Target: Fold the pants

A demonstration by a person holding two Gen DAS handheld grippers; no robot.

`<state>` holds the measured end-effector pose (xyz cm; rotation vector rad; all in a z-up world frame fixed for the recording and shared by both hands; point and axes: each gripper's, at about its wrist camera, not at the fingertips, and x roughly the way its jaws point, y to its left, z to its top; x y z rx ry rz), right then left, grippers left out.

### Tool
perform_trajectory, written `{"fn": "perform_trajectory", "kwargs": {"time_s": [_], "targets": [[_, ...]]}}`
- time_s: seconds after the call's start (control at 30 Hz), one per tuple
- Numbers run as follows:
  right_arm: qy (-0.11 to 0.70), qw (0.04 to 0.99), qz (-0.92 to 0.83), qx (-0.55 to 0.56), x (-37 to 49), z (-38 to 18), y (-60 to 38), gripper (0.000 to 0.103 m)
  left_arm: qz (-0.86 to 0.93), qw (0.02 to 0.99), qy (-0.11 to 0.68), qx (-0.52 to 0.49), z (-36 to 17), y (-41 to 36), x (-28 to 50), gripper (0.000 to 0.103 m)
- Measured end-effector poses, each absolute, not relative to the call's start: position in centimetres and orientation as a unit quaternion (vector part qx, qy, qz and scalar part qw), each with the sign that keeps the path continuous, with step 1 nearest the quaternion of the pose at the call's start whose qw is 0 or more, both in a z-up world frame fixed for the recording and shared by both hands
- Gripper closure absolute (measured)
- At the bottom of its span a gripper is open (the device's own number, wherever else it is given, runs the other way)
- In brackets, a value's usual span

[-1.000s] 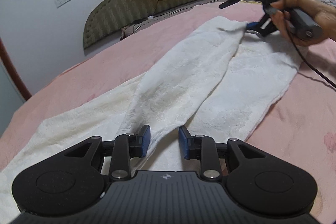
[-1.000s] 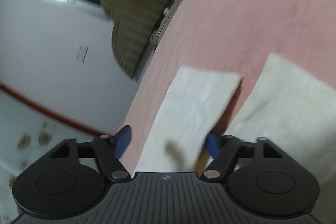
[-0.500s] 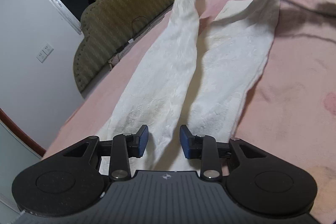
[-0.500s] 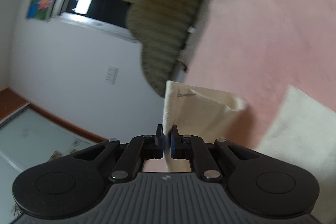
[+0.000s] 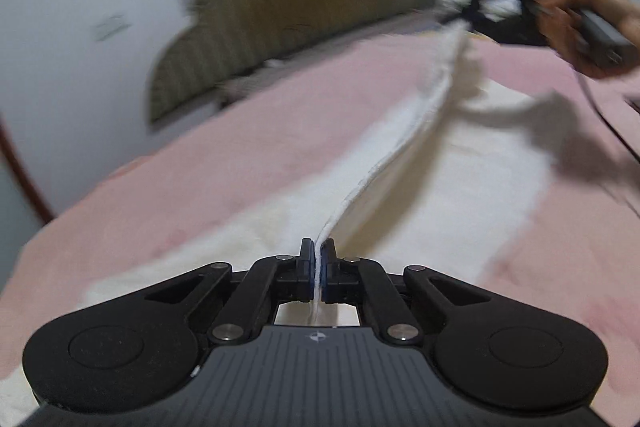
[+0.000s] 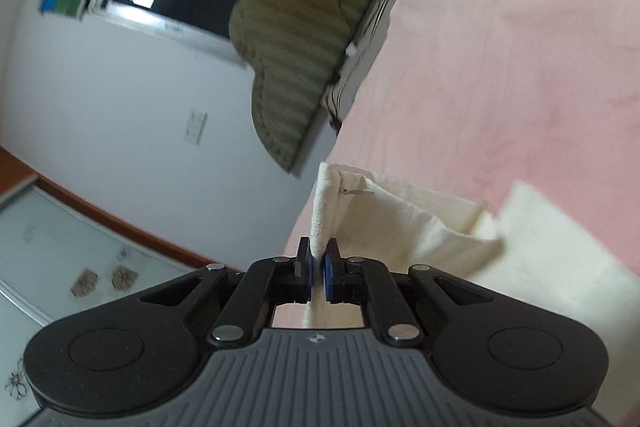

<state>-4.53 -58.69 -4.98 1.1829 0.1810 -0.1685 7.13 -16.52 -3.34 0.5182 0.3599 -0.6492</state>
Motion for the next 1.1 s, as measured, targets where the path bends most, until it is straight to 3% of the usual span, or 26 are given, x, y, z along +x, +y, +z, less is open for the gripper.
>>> {"fn": "perform_trajectory", "kwargs": {"time_s": [0.07, 0.17, 0.27, 0.33, 0.5, 0.63, 1.1], "targets": [[0.065, 0.847, -0.056, 0.524, -2.5, -2.0, -58.2, 0.096, -0.237, 0.937, 0.146, 0.210, -0.2, -15.9, 9.6, 0.094], [-0.029, 0.895, 0.012, 0.445, -2.4, 4.1, -55.6, 0.096, -0.179, 0.973, 0.083, 0.119, 4.8, -13.9, 10.1, 0.093], [-0.068, 0.917, 0.016, 0.393, -4.9, 6.5, -53.9, 0.096, -0.168, 0.975, 0.014, 0.146, 5.6, -14.1, 7.5, 0.093], [-0.043, 0.918, -0.020, 0.394, -6.9, 4.3, -54.2, 0.096, -0.198, 0.953, 0.035, 0.226, 2.7, -15.8, 5.9, 0.093], [0.070, 0.844, -0.144, 0.511, -12.1, -7.4, -56.9, 0.096, -0.324, 0.873, 0.206, 0.301, -6.7, -18.8, 4.0, 0.090], [0.081, 0.821, -0.174, 0.537, -15.9, -11.3, -56.6, 0.096, -0.324, 0.865, 0.167, 0.346, -8.3, -19.7, 1.6, 0.091], [0.104, 0.832, -0.211, 0.502, -17.4, -10.6, -55.5, 0.096, -0.344, 0.878, 0.168, 0.288, -5.7, -16.3, 0.9, 0.093]]}}
